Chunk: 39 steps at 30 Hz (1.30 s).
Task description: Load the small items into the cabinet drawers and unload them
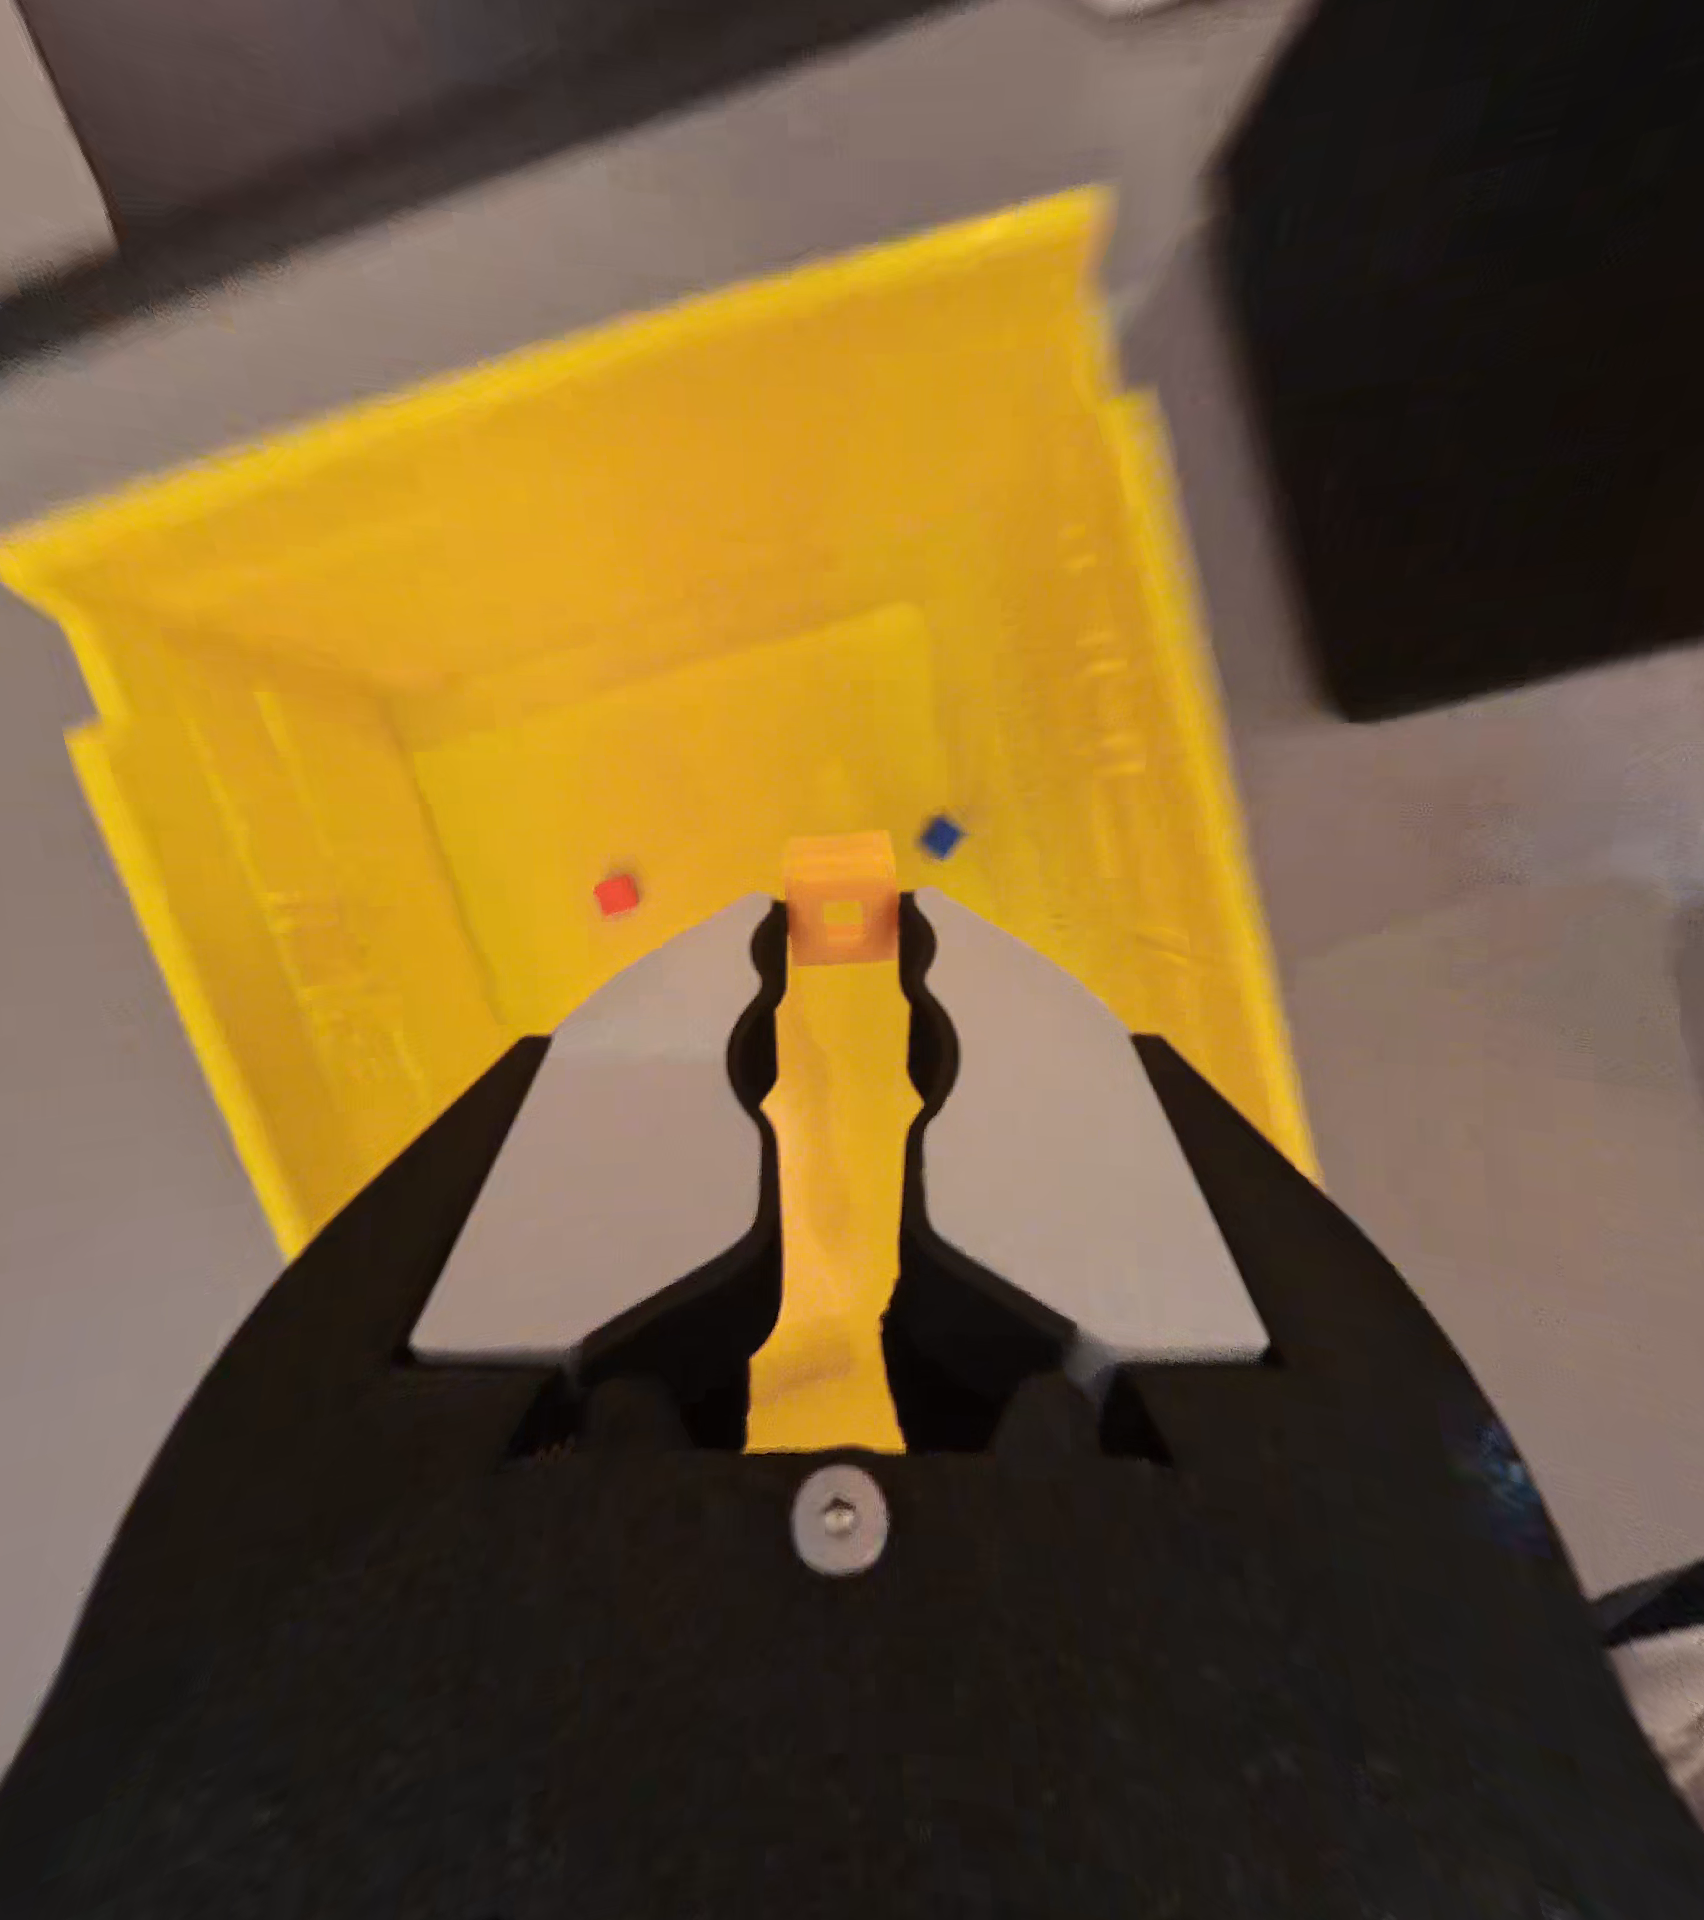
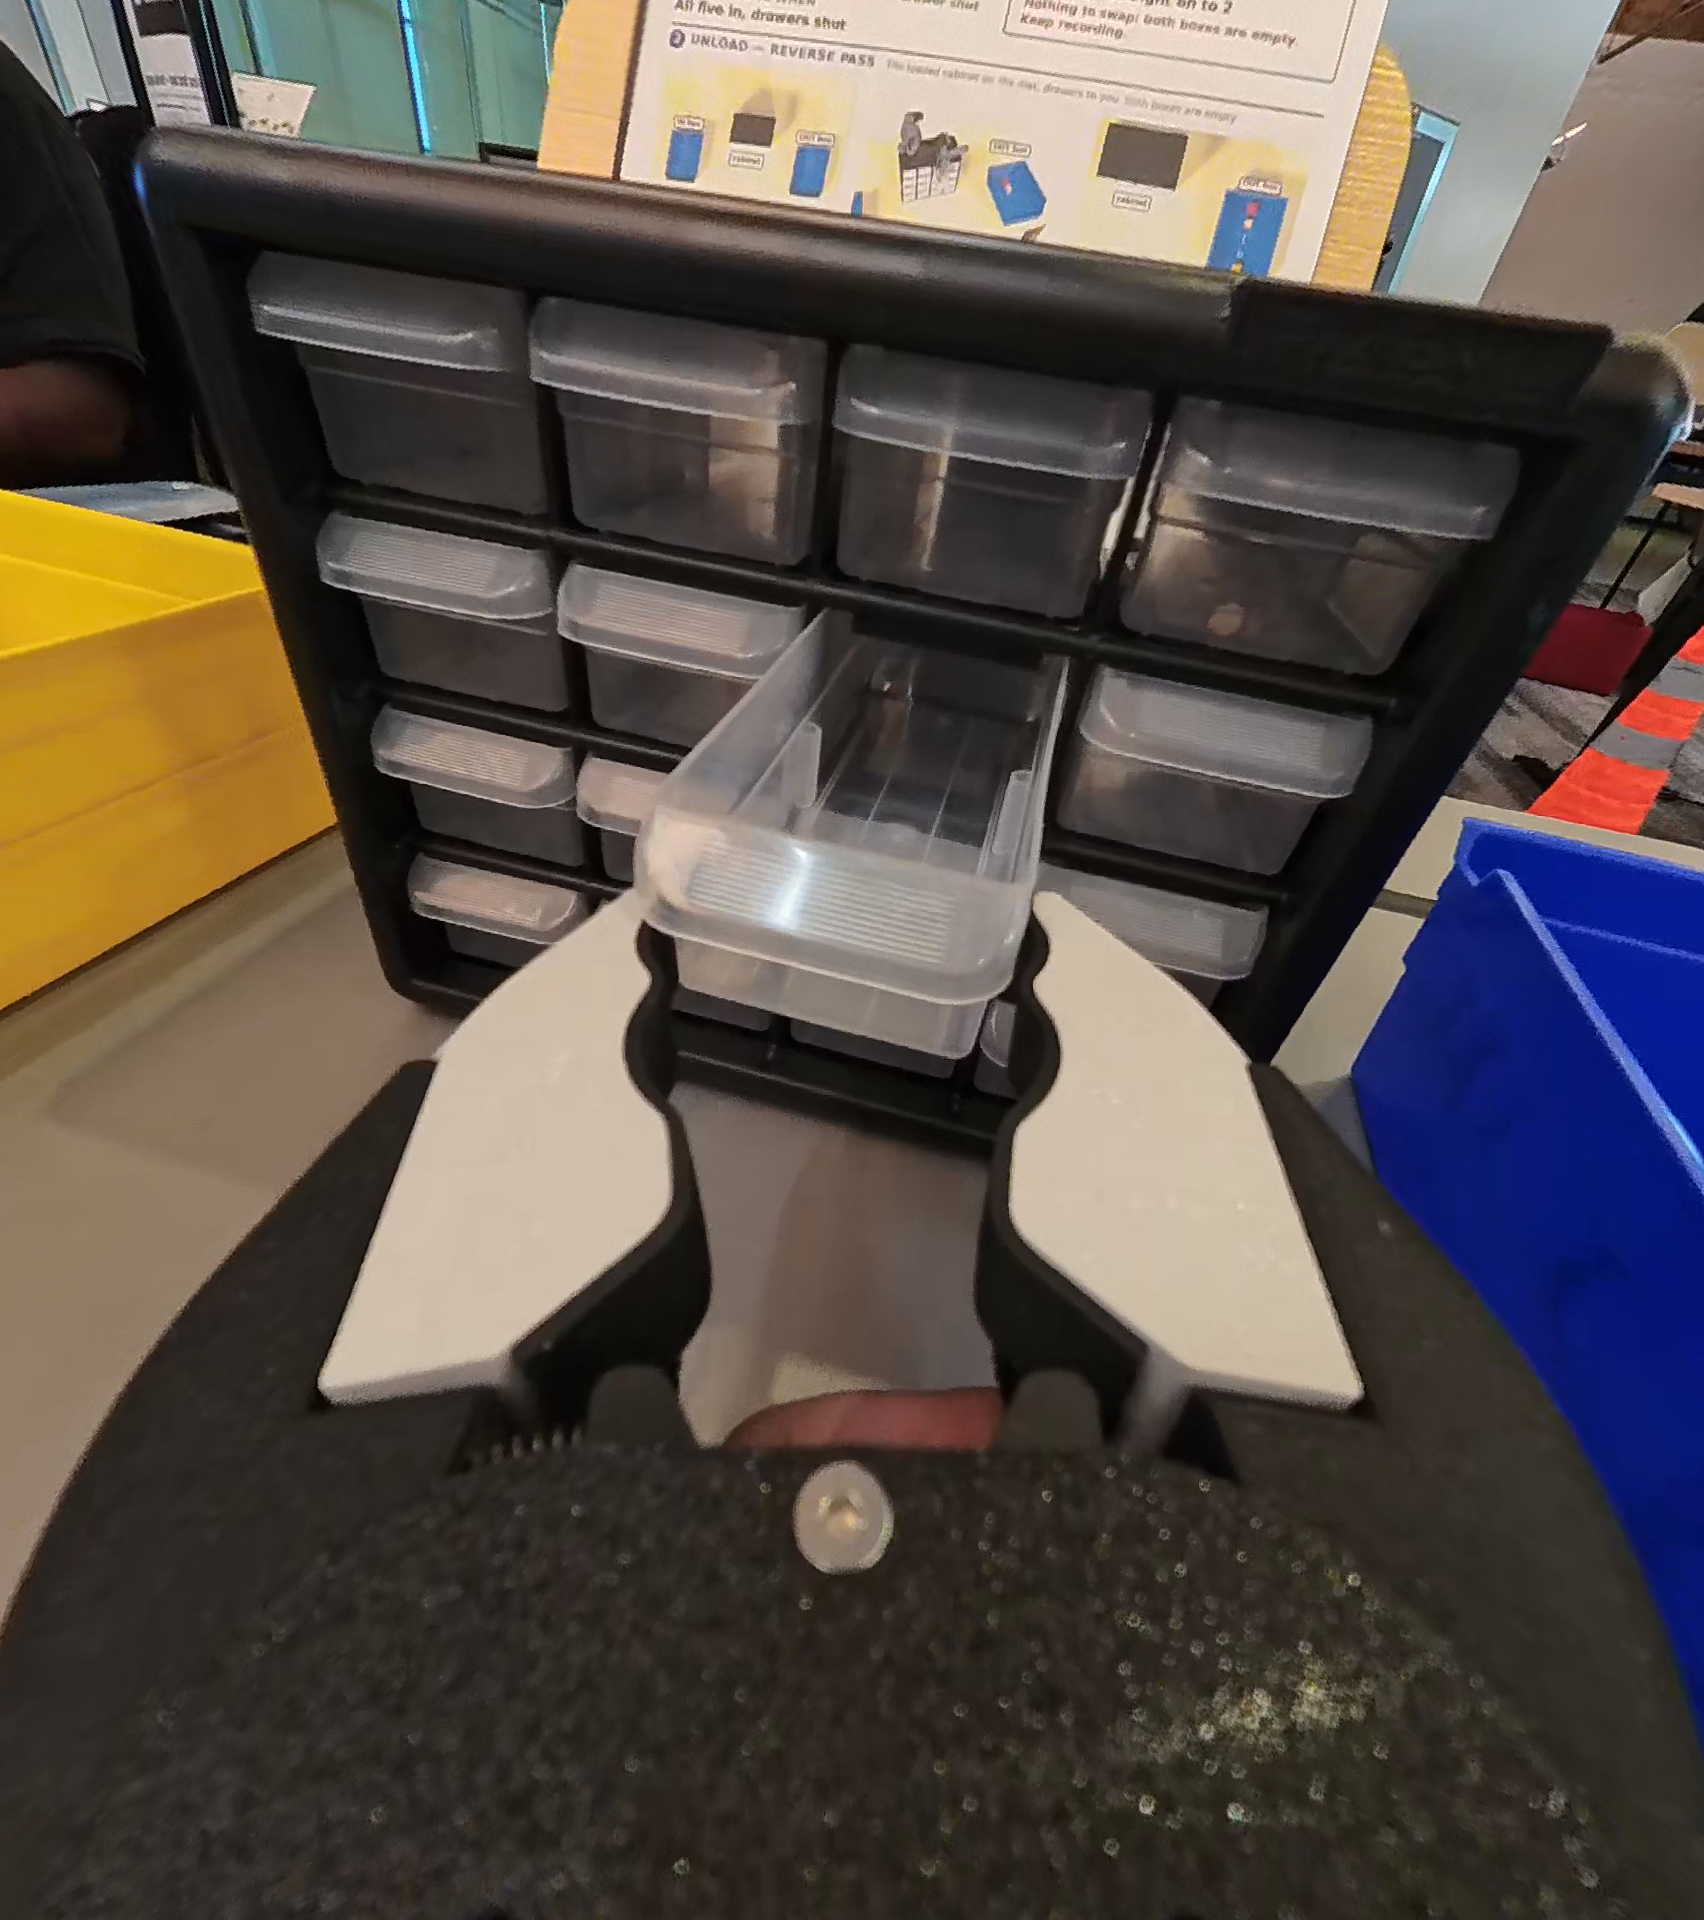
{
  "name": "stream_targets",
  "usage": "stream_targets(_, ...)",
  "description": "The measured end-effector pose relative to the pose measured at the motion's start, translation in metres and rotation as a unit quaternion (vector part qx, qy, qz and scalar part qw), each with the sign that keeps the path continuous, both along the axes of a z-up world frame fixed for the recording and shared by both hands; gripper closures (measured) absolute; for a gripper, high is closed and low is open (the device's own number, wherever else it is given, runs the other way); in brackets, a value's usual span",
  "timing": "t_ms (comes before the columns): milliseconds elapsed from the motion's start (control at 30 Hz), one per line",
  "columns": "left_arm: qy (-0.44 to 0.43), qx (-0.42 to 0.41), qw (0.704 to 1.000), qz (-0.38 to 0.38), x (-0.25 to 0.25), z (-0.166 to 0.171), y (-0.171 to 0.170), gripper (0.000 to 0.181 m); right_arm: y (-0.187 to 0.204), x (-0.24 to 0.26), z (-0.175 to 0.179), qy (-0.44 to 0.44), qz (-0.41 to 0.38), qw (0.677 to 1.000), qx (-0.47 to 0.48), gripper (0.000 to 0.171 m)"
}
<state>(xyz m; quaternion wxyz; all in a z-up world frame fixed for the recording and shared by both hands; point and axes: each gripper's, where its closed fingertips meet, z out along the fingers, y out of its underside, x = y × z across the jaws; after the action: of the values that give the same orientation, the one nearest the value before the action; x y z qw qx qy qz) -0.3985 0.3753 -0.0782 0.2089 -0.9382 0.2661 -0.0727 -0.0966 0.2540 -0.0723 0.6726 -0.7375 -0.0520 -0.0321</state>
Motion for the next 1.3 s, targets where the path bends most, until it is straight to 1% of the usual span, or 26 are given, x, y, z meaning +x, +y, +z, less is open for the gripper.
stream_targets(67,-0.020,0.058,0.994,-0.088,0.033,0.045,-0.023,0.161,-0.005,-0.001,-0.001,-0.001,0.000,1.000,-0.002,0.110)
stream_targets(100,-0.038,0.080,0.986,-0.144,0.057,0.067,-0.040,0.162,-0.007,-0.001,-0.001,0.000,0.000,1.000,-0.002,0.110)
stream_targets(167,-0.071,0.110,0.956,-0.263,0.108,0.103,-0.083,0.161,-0.010,-0.002,-0.002,0.000,0.000,1.000,-0.002,0.110)
stream_targets(200,-0.081,0.117,0.938,-0.317,0.133,0.114,-0.105,0.161,-0.011,-0.002,-0.002,-0.002,0.000,1.000,-0.003,0.110)
stream_targets(233,-0.082,0.119,0.921,-0.361,0.156,0.120,-0.125,0.162,-0.011,-0.003,-0.002,-0.005,-0.001,1.000,-0.003,0.110)
stream_targets(300,-0.057,0.116,0.896,-0.424,0.196,0.120,-0.151,0.161,-0.013,-0.003,-0.003,-0.004,-0.001,1.000,-0.006,0.110)
stream_targets(333,-0.034,0.117,0.886,-0.448,0.214,0.114,-0.158,0.161,-0.015,-0.003,-0.004,-0.002,0.000,1.000,-0.005,0.110)
stream_targets(400,0.014,0.111,0.872,-0.477,0.244,0.097,-0.160,0.161,-0.019,-0.003,-0.006,0.000,0.002,1.000,-0.005,0.110)
stream_targets(533,0.102,0.057,0.860,-0.497,0.282,0.053,-0.151,0.161,-0.025,-0.004,-0.008,-0.005,0.005,1.000,-0.006,0.110)
stream_targets(600,0.134,0.038,0.852,-0.504,0.294,0.041,-0.148,0.161,-0.026,-0.004,-0.008,-0.006,0.007,1.000,-0.006,0.110)
stream_targets(667,0.170,0.010,0.842,-0.512,0.298,0.031,-0.148,0.161,-0.026,-0.004,-0.008,-0.004,0.008,1.000,-0.007,0.110)
stream_targets(767,0.227,-0.003,0.830,-0.510,0.300,0.020,-0.140,0.161,-0.026,-0.003,-0.008,-0.002,0.009,1.000,-0.009,0.110)
stream_targets(933,0.273,-0.015,0.818,-0.506,0.300,0.007,-0.133,0.161,-0.027,-0.003,-0.008,0.002,0.012,1.000,-0.011,0.110)
stream_targets(1033,0.286,-0.010,0.821,-0.494,0.298,0.001,-0.127,0.161,-0.027,-0.003,-0.008,0.003,0.012,1.000,-0.011,0.110)
stream_targets(1167,0.274,0.006,0.835,-0.478,0.295,0.006,-0.124,0.145,-0.027,-0.003,-0.008,0.001,0.013,1.000,-0.011,0.110)
stream_targets(1200,0.266,0.016,0.842,-0.469,0.292,0.013,-0.123,0.141,-0.027,-0.003,-0.009,0.000,0.013,1.000,-0.011,0.110)
stream_targets(1233,0.251,0.028,0.852,-0.458,0.288,0.022,-0.123,0.141,-0.026,-0.003,-0.008,-0.001,0.013,1.000,-0.011,0.110)
stream_targets(1300,0.189,0.061,0.881,-0.430,0.276,0.046,-0.127,0.141,-0.023,-0.002,-0.006,-0.008,0.015,1.000,-0.010,0.110)
